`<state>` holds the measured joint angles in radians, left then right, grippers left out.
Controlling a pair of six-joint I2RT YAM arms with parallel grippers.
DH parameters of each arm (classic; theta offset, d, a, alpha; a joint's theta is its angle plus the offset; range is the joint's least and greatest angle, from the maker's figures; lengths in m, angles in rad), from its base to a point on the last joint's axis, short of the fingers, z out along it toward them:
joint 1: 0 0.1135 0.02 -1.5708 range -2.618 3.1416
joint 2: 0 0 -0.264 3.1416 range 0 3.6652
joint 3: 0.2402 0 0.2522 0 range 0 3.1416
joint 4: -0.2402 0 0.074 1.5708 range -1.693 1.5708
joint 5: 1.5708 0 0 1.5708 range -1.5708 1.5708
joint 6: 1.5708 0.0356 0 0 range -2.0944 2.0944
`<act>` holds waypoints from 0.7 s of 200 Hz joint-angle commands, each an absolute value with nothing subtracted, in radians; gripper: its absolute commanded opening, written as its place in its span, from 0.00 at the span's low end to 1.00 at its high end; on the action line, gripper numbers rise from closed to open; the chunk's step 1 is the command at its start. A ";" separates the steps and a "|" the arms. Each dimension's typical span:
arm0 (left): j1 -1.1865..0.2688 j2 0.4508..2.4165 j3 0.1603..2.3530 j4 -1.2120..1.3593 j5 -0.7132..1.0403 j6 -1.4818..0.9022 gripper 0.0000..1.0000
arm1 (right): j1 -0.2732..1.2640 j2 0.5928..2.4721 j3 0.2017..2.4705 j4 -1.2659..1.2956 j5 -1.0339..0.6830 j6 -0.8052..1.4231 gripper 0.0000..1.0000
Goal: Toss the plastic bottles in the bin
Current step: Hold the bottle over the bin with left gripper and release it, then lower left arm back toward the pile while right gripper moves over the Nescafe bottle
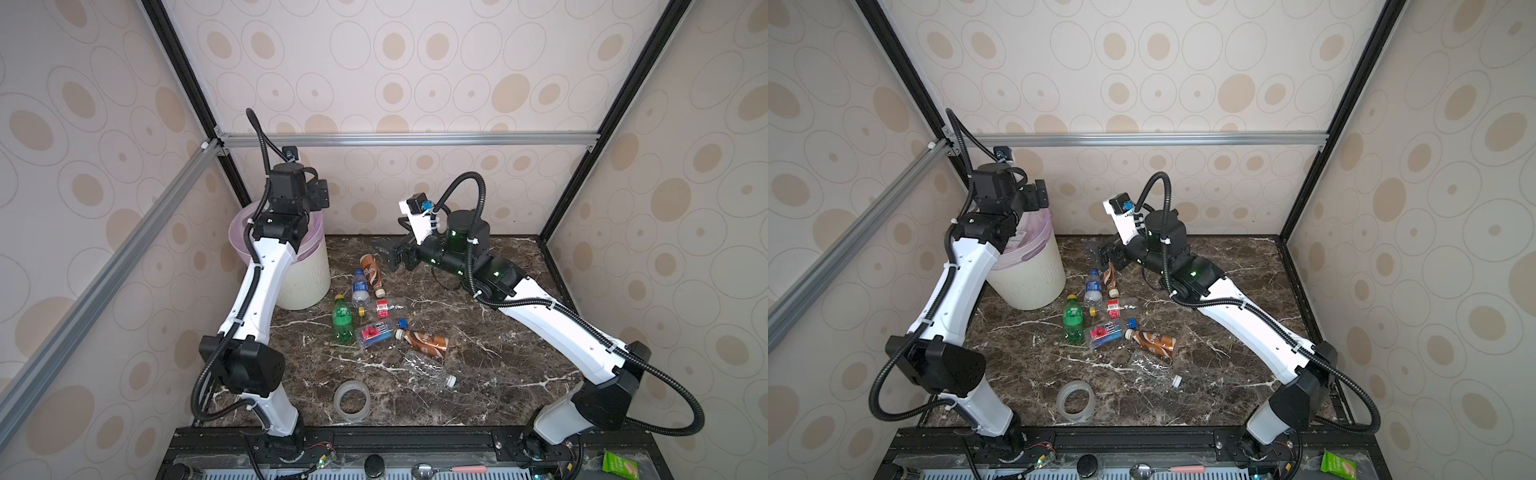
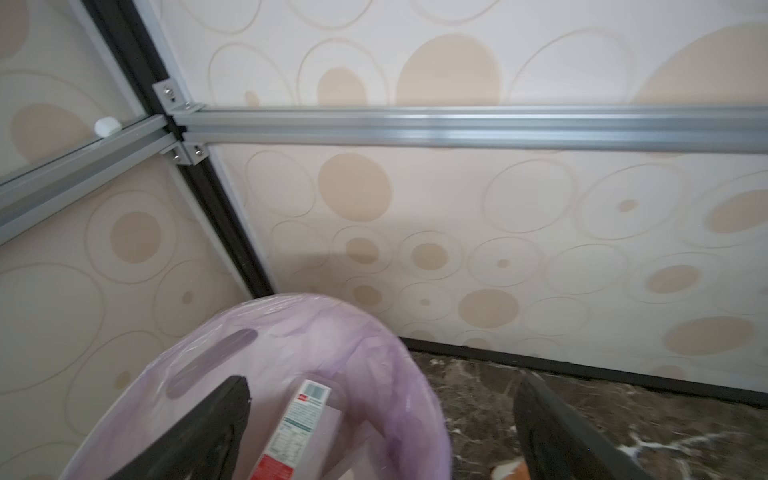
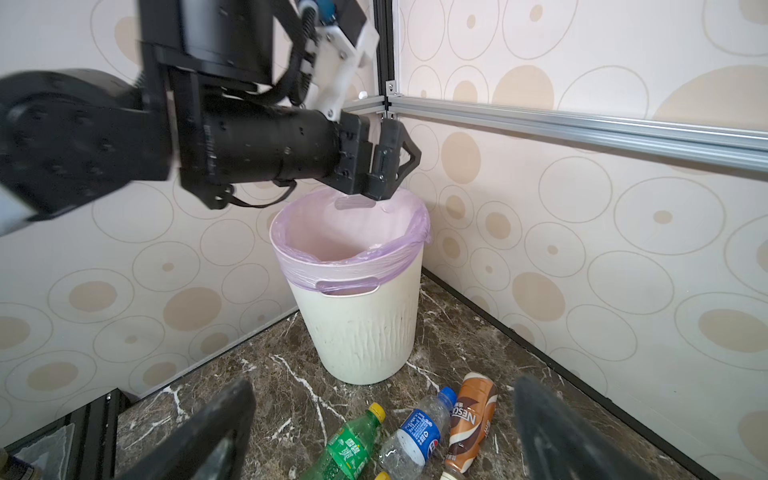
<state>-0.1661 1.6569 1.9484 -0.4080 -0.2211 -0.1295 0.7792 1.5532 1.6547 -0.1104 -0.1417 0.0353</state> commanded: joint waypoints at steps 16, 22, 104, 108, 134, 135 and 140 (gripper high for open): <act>-0.207 1.542 1.905 -0.314 -0.062 -0.226 0.99 | 0.759 1.545 1.610 -0.092 -0.114 0.064 1.00; -0.214 1.531 1.879 -0.298 -0.040 -0.241 0.99 | 0.754 1.541 1.603 -0.094 -0.107 0.070 1.00; -0.405 1.446 1.475 -0.080 0.141 -0.447 0.99 | 0.654 1.363 1.301 -0.171 -0.025 0.110 1.00; -0.411 1.442 1.453 -0.068 0.149 -0.459 0.99 | 0.651 1.354 1.280 -0.178 -0.018 0.110 1.00; -0.432 1.420 1.299 0.034 0.233 -0.582 0.99 | 0.641 1.291 1.147 -0.220 0.014 0.107 1.00; -0.433 1.419 1.294 0.036 0.235 -0.585 0.99 | 0.641 1.290 1.143 -0.222 0.016 0.106 1.00; -0.438 1.419 1.272 0.045 0.243 -0.601 0.99 | 0.642 1.277 1.118 -0.232 0.023 0.107 1.00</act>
